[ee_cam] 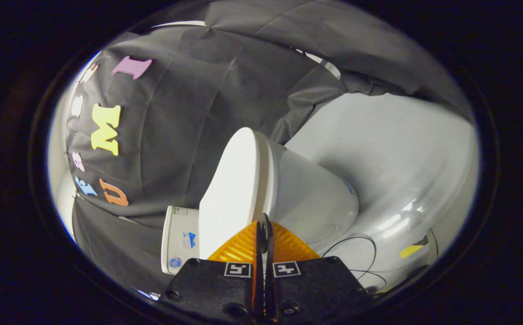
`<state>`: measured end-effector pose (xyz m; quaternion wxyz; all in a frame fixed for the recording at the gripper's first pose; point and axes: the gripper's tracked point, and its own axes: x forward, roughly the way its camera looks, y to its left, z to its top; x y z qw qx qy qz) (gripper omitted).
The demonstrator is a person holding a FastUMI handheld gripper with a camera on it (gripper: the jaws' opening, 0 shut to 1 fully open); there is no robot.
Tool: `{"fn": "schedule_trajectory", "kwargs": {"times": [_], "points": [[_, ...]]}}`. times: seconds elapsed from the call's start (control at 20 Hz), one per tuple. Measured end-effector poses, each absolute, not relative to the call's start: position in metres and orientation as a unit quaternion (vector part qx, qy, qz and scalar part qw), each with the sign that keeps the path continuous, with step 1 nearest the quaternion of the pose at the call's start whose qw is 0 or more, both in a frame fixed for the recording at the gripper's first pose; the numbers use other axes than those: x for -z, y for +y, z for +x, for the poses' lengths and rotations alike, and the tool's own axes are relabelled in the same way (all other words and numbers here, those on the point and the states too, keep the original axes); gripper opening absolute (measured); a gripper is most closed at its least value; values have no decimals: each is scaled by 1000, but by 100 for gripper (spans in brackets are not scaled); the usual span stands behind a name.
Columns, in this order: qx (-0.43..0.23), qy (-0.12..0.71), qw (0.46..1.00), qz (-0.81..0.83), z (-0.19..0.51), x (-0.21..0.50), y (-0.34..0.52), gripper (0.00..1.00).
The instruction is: Open the toilet lid.
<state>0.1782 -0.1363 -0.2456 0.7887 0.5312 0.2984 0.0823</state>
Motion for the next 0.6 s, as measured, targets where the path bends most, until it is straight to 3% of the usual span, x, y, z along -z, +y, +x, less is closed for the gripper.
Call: {"fn": "schedule_trajectory", "kwargs": {"times": [0.6], "points": [[-86,282,811,505,180,211,-134,4]]}}
